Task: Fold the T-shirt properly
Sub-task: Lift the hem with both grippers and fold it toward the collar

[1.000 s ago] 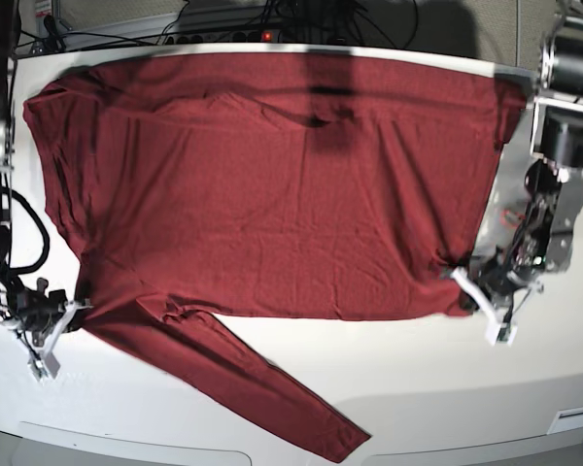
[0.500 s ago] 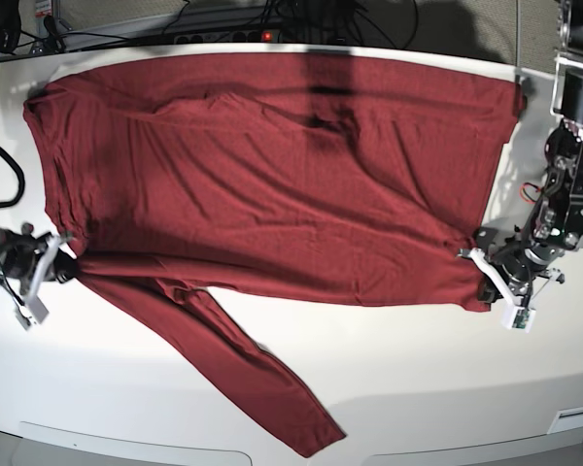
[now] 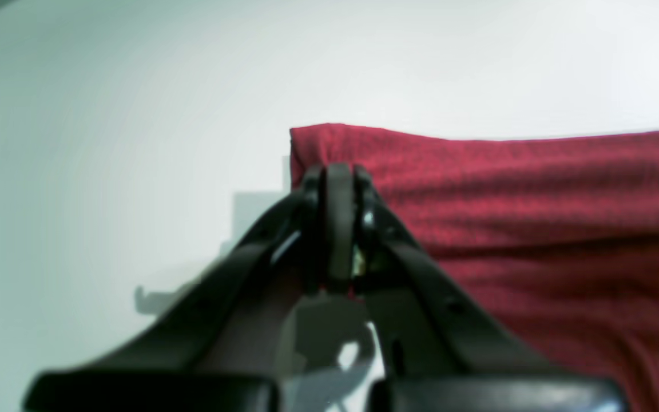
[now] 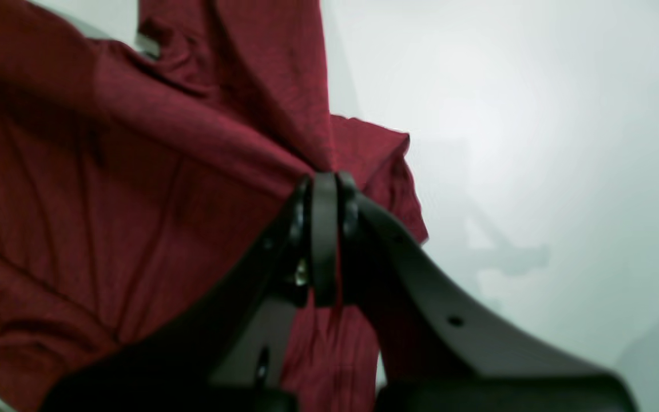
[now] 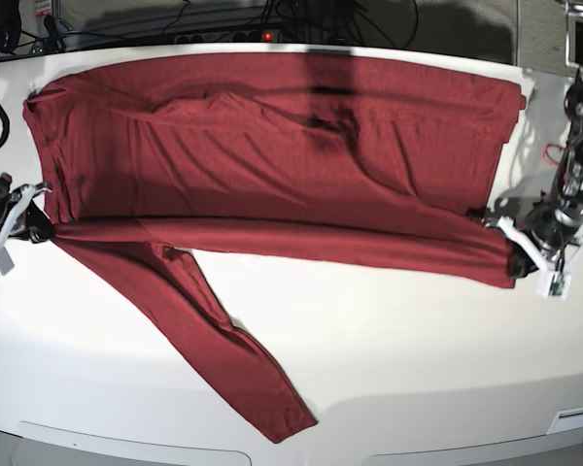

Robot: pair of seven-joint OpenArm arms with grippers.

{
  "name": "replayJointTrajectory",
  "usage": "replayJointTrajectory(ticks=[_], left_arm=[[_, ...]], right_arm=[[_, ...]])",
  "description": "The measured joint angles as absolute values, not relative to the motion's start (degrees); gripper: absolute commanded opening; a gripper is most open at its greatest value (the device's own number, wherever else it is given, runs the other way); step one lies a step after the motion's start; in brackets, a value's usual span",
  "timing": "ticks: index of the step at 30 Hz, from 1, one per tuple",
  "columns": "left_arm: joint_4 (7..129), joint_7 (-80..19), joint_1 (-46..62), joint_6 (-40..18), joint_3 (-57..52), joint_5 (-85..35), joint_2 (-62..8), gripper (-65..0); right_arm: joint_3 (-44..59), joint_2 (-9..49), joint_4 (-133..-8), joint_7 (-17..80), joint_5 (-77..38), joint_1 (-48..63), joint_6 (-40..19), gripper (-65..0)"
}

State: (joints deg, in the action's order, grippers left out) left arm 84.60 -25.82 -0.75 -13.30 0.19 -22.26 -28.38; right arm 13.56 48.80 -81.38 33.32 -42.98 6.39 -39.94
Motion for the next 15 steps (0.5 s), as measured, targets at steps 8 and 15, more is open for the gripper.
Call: replayJointTrajectory(ticks=[8, 15], left_arm=[[89.3, -25.9, 7.4, -13.3, -5.6, -22.2, -28.4, -65.0], [89.6, -25.6, 11.4, -16.2, -6.5, -22.3, -28.4, -65.0]], right_arm=[[22.5, 46.6, -83.4, 34.0, -44.3, 13.8, -39.7, -65.0], [24.4, 46.5, -86.1, 33.8, -44.4, 20.3, -39.7, -65.0]])
